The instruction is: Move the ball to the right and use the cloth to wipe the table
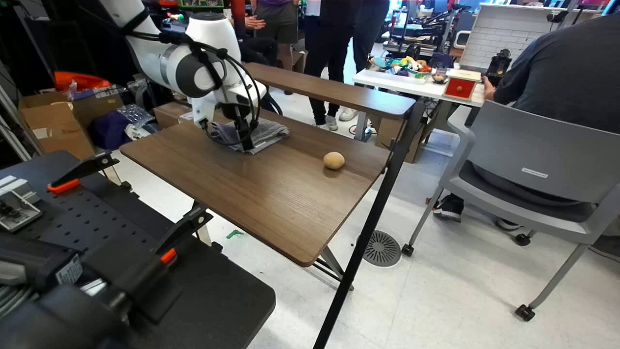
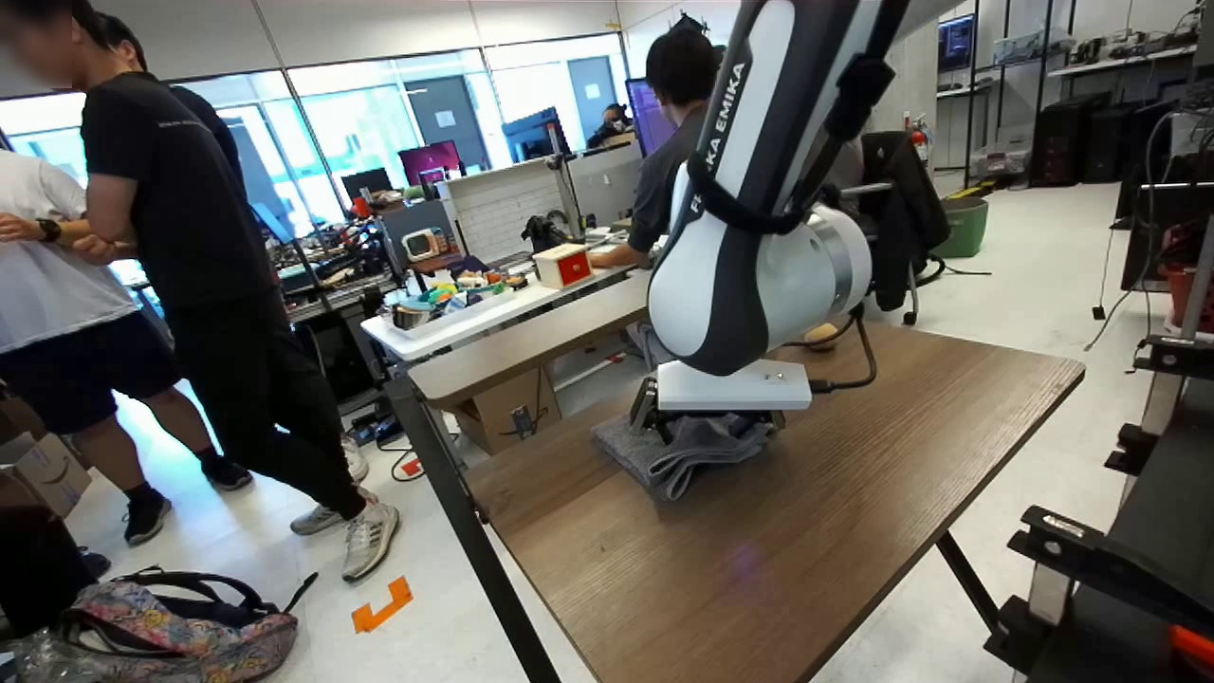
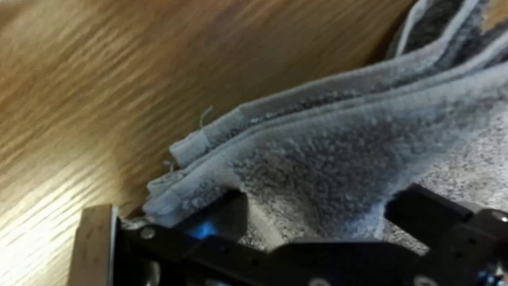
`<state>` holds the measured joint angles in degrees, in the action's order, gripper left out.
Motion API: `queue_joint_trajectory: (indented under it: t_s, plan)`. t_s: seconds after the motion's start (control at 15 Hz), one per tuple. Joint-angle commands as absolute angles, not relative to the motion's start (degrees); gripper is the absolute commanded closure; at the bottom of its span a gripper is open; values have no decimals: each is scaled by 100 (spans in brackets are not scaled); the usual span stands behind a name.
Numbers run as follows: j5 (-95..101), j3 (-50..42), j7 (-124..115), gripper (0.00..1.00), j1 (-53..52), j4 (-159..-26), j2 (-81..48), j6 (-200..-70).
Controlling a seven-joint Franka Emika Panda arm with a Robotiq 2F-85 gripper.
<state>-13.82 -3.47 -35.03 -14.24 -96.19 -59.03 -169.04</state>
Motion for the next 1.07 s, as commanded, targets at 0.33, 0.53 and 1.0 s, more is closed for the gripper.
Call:
queue_joint_trajectory:
  t_s: [0.33,0.53,1.0]
  plan:
    - [-1367,-242,-3035,0,-1611,-10462,-5478,-17174]
    - [-1377,-656,-3059,0,-2088,-11209,-4915,-17551]
    - [-1611,-464,-2726,0,-1974,-11973,-4089,-18444]
